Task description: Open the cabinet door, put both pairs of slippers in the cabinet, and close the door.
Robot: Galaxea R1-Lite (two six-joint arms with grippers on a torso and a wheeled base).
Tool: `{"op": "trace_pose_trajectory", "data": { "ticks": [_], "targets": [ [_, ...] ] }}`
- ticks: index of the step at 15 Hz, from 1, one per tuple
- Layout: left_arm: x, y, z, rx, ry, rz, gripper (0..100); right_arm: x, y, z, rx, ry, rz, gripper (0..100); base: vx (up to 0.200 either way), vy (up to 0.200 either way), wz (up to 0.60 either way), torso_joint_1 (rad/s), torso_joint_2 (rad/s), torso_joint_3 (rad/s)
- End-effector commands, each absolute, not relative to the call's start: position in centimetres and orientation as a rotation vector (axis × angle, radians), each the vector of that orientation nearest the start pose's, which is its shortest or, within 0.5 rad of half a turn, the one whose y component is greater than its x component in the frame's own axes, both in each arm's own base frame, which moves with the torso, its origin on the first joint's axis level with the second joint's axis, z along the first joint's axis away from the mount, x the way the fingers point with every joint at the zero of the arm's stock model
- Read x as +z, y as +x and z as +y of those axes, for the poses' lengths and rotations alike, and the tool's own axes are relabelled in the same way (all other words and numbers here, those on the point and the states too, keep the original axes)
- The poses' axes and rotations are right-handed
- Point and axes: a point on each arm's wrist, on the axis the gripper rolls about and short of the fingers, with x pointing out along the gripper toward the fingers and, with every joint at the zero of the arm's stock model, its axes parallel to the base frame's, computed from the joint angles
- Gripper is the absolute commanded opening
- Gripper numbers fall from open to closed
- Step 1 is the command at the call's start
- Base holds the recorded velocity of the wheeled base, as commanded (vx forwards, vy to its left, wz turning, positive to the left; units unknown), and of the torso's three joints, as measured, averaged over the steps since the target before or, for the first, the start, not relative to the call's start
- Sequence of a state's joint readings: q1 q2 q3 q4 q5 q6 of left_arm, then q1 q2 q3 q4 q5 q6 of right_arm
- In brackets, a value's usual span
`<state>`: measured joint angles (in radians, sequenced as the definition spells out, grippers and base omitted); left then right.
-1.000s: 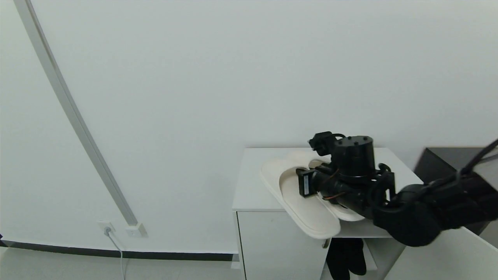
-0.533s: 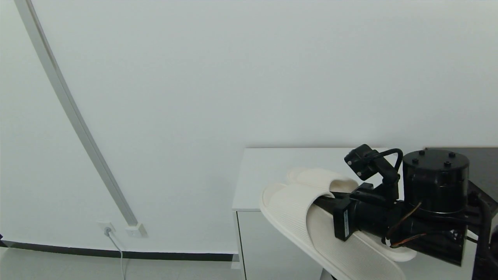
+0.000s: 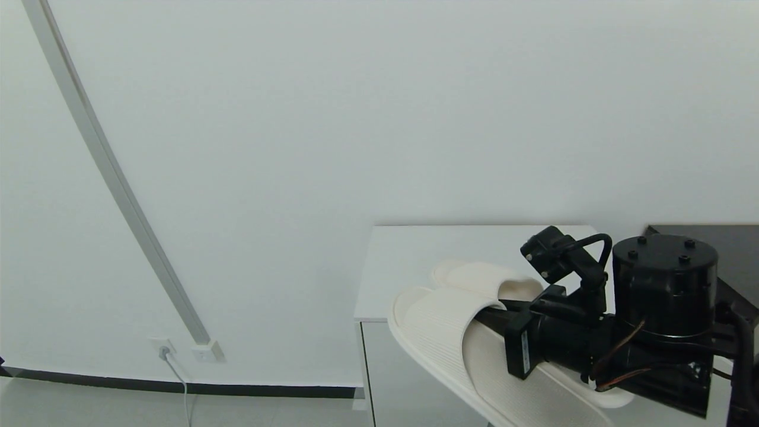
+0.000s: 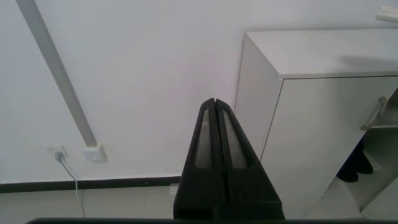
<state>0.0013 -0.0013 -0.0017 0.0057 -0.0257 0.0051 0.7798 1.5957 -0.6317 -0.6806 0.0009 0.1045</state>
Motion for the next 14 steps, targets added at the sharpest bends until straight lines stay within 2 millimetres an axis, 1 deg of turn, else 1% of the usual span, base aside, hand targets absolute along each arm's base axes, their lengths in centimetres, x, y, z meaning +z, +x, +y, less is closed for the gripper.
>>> {"op": "trace_pose_trajectory", "data": {
  "ticks": [1, 7, 12, 14],
  "targets": [
    [7.53, -2.29, -0.06, -0.025, 0.005, 0.005, 0, 16.90, 18.97, 18.98, 0.765, -0.015, 0.315, 0, -0.200, 0.000, 0.00, -0.002, 0.00, 0.007],
    [7.53, -2.29, -0.06, -0.025, 0.003, 0.005, 0, 16.72, 18.45, 18.91, 0.776, -0.021, 0.320, 0, -0.200, 0.000, 0.00, 0.001, 0.00, 0.005],
    [7.53, -2.29, -0.06, -0.025, 0.005, 0.005, 0, 16.48, 18.46, 18.92, 0.776, -0.029, 0.327, 0, -0.200, 0.000, 0.00, 0.000, 0.00, 0.001],
    [7.53, -2.29, -0.06, -0.025, 0.005, 0.005, 0, 16.40, 18.50, 18.95, 0.774, -0.031, 0.330, 0, 0.000, 0.000, 0.00, 0.000, 0.00, 0.000]
  ]
}}
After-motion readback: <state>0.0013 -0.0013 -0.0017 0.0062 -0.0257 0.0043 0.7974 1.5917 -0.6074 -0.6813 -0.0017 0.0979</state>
